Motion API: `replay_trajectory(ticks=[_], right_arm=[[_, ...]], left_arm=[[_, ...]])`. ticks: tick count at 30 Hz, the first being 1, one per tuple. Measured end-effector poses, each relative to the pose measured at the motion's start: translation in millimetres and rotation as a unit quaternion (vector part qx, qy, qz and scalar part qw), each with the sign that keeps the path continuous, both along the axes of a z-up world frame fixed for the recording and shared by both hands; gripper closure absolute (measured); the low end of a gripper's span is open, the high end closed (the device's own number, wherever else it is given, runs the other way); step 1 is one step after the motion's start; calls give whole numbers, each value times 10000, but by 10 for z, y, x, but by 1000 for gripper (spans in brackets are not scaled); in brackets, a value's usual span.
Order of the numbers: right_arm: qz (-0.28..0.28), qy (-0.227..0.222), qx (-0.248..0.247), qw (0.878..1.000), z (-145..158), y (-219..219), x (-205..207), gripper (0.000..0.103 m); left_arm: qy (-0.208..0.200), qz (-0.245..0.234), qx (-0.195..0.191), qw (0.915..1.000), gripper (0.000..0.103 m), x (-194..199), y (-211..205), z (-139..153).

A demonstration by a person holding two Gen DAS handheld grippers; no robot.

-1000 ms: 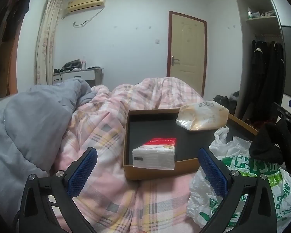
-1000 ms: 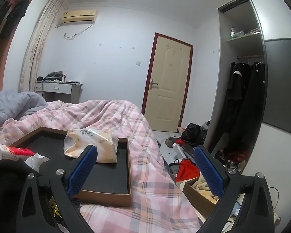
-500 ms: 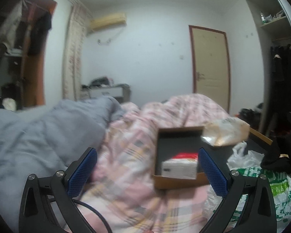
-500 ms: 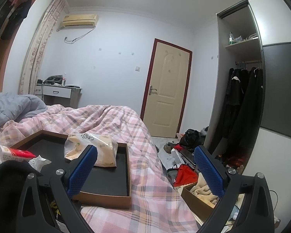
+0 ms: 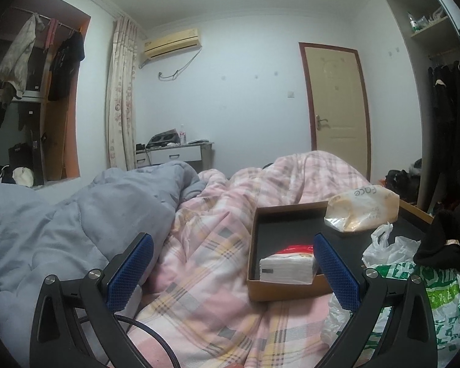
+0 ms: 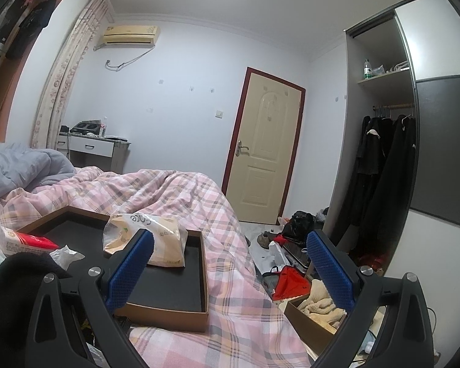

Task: Organize soft objects

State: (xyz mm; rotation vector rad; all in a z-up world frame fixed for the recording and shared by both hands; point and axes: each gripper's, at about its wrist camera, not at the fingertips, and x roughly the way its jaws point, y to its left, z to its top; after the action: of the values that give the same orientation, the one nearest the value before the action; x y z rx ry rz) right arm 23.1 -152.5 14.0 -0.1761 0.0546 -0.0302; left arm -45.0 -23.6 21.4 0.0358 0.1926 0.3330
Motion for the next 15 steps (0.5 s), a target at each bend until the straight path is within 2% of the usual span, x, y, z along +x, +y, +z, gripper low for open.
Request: replay_trajectory(ticks=[10,15], right_arm=[[-3,-8,-1,10000,3,-2,-3,3],[-4,-38,1,10000,4,4,-8,3]], left_arm=[[-3,4,1,10000,0,2,-1,1],[40,-35,-121,9999,0,11,26,-14]])
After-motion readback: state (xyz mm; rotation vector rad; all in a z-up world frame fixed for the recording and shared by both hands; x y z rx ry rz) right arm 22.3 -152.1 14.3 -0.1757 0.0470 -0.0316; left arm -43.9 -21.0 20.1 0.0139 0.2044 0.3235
